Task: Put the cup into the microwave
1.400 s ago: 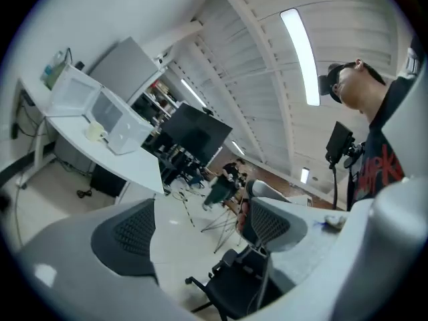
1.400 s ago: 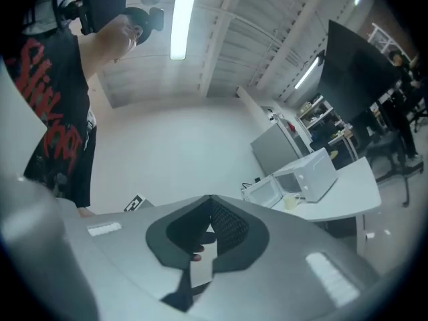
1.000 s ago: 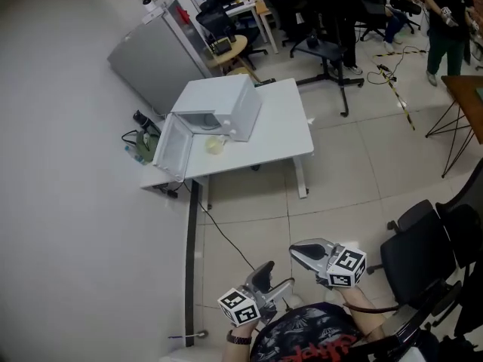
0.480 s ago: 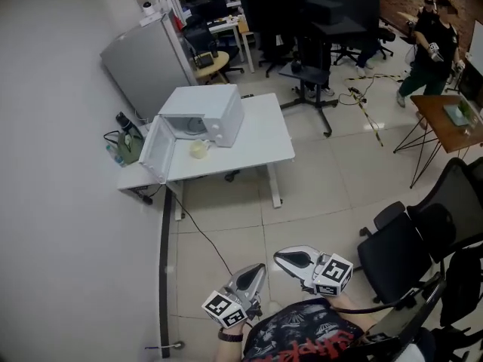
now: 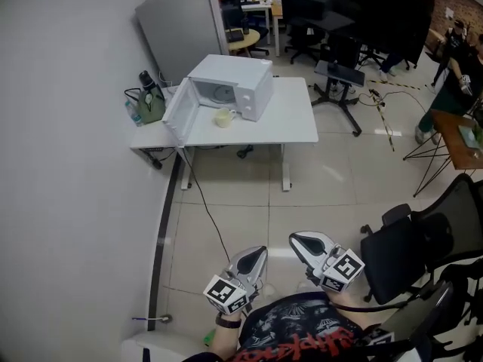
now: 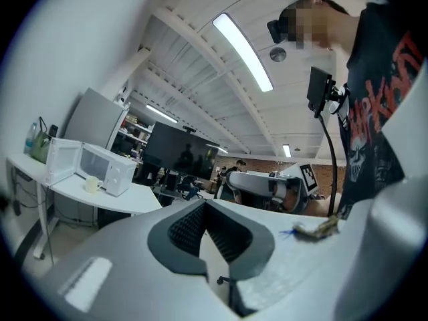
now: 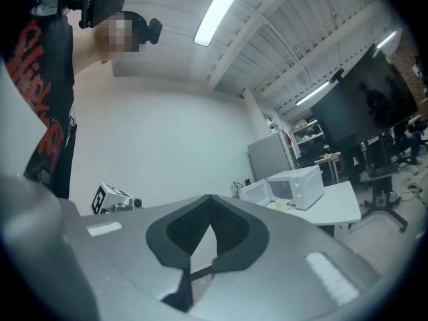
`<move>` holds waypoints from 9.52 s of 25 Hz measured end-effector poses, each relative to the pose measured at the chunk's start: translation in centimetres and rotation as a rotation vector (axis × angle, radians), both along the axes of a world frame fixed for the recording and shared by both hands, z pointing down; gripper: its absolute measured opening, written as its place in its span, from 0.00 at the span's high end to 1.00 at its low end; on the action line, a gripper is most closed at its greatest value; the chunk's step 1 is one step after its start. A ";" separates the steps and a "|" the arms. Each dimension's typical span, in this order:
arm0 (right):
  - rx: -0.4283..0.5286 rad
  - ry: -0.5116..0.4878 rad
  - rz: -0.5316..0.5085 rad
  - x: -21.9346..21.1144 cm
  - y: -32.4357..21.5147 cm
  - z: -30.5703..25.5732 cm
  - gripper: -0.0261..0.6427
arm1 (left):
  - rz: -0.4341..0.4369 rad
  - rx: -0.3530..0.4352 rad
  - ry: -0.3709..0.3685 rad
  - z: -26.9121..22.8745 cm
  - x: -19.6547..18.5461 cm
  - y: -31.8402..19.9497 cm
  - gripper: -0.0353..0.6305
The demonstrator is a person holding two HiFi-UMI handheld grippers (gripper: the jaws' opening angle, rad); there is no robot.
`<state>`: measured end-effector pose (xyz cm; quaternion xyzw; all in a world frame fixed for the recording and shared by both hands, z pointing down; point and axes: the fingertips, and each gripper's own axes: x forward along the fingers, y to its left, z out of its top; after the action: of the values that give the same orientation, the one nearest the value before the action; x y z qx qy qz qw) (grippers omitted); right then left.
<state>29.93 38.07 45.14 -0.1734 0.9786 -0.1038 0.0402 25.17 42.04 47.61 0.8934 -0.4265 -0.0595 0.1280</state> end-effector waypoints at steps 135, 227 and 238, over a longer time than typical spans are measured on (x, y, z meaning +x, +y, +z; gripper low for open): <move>-0.192 -0.044 0.345 -26.6 -21.9 3.6 0.96 | 0.174 -0.092 -0.039 3.8 -28.3 -21.3 0.94; -0.197 0.077 0.214 -39.8 -45.8 7.6 0.96 | 0.147 -0.047 -0.024 5.7 -40.5 -45.9 0.94; -0.228 0.027 0.213 -33.7 -51.9 8.5 0.96 | 0.193 -0.048 -0.016 3.9 -33.3 -51.0 0.94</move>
<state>-3.79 -13.80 53.64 -0.2808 0.9370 -0.2070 0.0180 -8.10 -8.92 51.54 0.9274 -0.3408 -0.0296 0.1513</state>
